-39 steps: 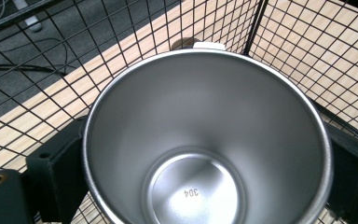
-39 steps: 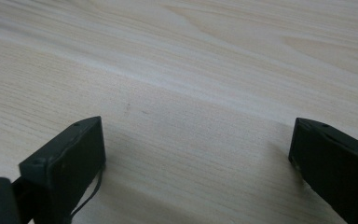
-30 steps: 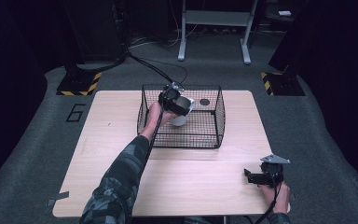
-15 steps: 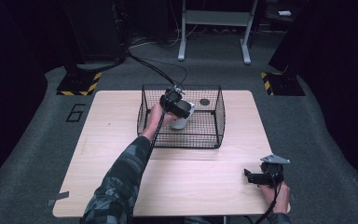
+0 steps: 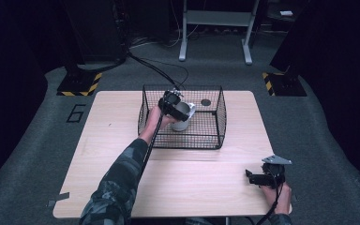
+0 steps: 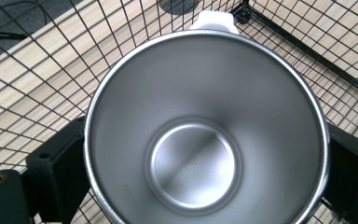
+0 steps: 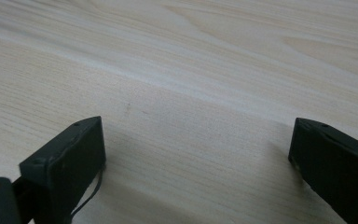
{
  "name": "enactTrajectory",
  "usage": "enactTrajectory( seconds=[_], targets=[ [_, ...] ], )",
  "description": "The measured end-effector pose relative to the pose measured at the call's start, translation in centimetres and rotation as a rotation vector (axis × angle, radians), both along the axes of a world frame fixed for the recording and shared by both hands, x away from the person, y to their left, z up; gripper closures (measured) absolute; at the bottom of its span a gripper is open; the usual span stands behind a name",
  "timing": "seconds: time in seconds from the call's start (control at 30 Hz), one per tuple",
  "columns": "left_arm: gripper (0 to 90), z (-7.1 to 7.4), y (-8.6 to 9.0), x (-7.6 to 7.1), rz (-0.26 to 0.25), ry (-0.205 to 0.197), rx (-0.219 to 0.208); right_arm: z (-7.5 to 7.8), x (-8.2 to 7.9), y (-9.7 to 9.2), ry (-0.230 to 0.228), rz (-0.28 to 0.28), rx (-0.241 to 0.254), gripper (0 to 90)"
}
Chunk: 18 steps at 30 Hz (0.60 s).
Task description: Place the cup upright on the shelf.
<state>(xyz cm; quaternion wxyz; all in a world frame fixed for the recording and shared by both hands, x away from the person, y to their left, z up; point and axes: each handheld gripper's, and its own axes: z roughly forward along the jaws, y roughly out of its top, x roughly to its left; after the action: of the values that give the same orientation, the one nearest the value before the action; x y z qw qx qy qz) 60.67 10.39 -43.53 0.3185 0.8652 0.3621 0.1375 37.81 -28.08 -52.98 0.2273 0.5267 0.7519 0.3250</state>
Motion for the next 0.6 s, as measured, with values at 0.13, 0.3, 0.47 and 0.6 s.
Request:
enactTrajectory(
  seconds=[0.13, 0.3, 0.47, 0.6],
  targets=[
    [5.6, 0.1, 0.2, -0.2, -0.006, 0.005, -0.012, 0.0, 0.0, 0.0, 0.001, 0.001, -0.001, 3.4],
    [2.0, 0.6, 0.6, -0.3, -0.010, 0.002, -0.052, 0.0, 0.0, 0.0, 0.000, -0.002, 0.001, 3.5],
    [0.2, 2.3, 1.0, -1.0, -0.006, -0.035, -0.074, 0.0, 0.0, 0.0, 0.000, 0.001, -0.001, 3.4],
    [0.1, 3.5, 1.4, -1.7, -0.015, -0.053, -0.084, 0.0, 0.0, 0.0, -0.001, 0.001, -0.002, 3.4]
  ],
)
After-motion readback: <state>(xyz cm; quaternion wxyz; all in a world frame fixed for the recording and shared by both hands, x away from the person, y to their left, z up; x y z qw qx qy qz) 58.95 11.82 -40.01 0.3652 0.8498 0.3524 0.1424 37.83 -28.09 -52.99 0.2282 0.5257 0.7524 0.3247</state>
